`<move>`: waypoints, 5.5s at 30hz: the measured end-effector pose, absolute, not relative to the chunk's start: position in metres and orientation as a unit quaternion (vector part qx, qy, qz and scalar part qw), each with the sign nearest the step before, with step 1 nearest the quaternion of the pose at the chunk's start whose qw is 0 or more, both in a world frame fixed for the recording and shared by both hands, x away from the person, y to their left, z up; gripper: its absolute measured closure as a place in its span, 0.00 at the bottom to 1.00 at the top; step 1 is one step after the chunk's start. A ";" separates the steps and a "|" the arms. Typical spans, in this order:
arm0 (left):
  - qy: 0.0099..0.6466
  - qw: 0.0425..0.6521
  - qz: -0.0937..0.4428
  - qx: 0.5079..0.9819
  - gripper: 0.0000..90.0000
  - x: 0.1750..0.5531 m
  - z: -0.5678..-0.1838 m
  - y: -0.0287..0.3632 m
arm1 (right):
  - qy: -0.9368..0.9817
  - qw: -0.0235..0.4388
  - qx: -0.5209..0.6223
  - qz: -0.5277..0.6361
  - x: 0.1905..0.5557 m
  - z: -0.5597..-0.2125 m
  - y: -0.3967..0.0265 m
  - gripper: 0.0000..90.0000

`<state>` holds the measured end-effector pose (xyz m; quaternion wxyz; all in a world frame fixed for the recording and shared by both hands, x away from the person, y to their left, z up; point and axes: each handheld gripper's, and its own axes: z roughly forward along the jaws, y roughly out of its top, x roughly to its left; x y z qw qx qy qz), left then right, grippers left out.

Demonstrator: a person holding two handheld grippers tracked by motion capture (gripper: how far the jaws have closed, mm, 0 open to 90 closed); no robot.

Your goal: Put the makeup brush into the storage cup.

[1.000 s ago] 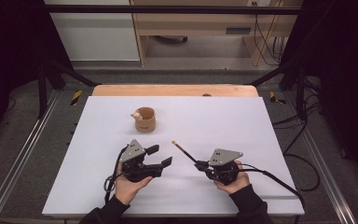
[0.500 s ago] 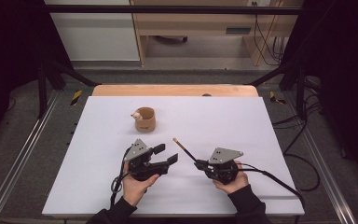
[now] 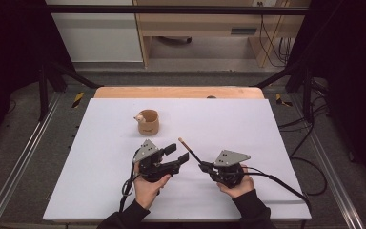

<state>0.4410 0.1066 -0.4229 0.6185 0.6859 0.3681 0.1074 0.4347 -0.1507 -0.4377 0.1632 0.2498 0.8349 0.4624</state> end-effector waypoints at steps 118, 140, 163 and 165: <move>0.391 0.584 0.191 0.685 0.92 0.452 -0.377 0.179 | 0.753 0.257 0.382 0.470 0.434 -0.419 -0.204 0.14; 0.405 0.565 0.222 0.684 0.92 0.467 -0.357 0.198 | 0.733 0.269 0.421 0.460 0.433 -0.420 -0.227 0.09; 0.416 0.553 0.248 0.678 0.92 0.495 -0.338 0.198 | 0.725 0.268 0.437 0.459 0.436 -0.424 -0.237 0.10; 0.416 0.551 0.251 0.678 0.92 0.498 -0.337 0.198 | 0.726 0.268 0.437 0.459 0.436 -0.424 -0.237 0.10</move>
